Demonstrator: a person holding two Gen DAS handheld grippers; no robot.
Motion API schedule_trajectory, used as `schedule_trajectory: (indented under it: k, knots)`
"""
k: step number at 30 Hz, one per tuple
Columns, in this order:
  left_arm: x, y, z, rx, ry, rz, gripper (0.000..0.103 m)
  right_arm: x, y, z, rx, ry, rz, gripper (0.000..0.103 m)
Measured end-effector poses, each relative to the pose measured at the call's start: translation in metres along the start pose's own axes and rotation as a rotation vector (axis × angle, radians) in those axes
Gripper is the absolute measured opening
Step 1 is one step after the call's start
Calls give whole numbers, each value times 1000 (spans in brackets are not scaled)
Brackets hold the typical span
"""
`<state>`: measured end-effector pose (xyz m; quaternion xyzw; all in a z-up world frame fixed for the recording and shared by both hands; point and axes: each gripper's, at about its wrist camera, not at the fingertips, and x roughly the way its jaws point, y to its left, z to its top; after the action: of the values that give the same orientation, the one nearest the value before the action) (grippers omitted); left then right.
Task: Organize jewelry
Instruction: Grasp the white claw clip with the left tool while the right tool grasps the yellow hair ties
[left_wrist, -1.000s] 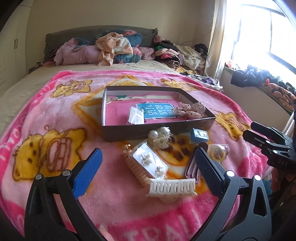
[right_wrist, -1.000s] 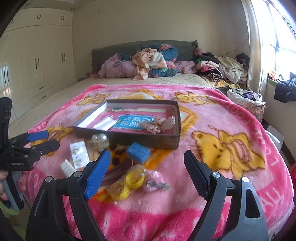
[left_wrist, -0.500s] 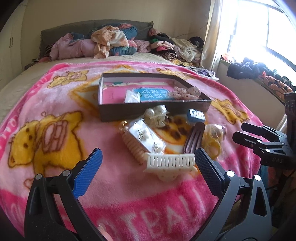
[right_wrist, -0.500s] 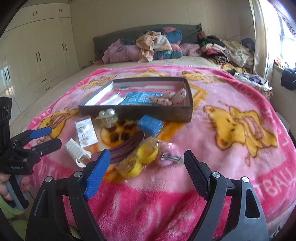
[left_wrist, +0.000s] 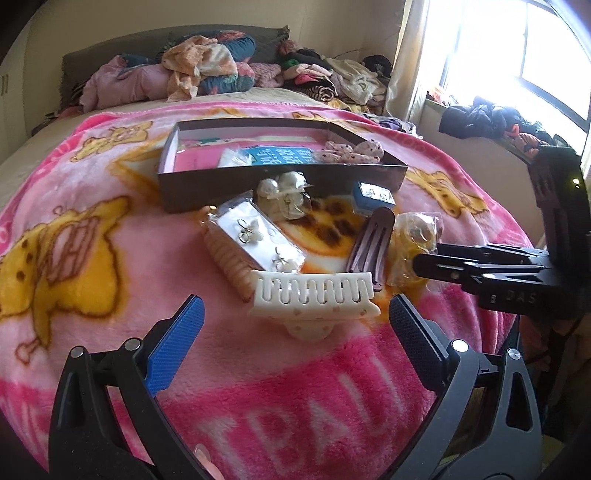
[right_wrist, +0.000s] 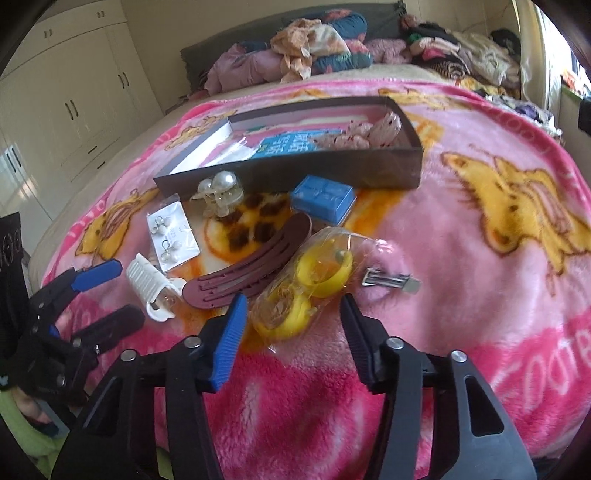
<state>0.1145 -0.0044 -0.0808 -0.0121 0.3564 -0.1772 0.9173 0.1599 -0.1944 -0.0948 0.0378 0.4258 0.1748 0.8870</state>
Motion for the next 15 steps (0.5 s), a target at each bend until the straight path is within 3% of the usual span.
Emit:
schedule_trajectory:
  k: [4,13,15]
  knots:
    - [5,-1,1,-2,-1,-7,91,11,0,3,12,20,10,40]
    - [22,1,5,-39,21,-20,91,4,1,7,5,-30,38,19]
    - [24,-1,5,-35,26,-21,84,0,4,7,-12,-48,38,17]
